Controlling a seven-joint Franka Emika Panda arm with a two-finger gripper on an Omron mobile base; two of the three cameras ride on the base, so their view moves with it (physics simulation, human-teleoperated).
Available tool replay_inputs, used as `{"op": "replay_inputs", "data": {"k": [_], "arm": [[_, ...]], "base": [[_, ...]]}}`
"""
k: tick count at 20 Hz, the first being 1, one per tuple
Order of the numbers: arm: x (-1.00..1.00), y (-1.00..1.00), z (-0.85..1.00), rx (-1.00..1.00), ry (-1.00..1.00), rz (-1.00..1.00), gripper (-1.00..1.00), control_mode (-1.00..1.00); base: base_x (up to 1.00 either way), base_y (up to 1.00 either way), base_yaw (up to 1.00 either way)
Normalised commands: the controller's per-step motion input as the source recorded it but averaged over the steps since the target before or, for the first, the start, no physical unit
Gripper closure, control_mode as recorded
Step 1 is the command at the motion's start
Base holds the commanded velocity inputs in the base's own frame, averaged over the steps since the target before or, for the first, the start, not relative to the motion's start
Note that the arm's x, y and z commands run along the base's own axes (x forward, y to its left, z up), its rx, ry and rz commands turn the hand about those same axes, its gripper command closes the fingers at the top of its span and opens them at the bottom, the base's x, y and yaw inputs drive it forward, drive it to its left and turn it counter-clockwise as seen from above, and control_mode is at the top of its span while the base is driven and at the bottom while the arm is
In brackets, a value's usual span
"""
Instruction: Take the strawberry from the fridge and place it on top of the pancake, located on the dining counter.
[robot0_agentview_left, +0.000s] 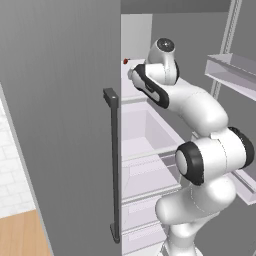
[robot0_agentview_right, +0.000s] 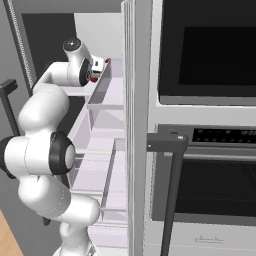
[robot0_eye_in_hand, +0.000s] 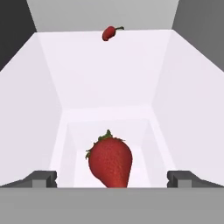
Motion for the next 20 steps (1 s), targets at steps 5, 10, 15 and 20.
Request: {"op": "replay_inputs", "data": {"k": [5,10,15,20], "arm": [[0.15,0.0,-0.2,0.0,0.01,0.0,-1.0,-1.0],[0.27,0.0,-0.22,0.0,0.0,0.0,-1.0,-1.0],[0.17,0.0,-0.09,0.0,0.0,0.0,-1.0,-1.0],[0.1,0.0,-0.1,0.0,0.01,0.0,1.0,-1.0]], "base": [[0.0,0.0,0.0],[0.0,0.0,0.0],[0.0,0.0,0.0],[0.0,0.0,0.0]]}}
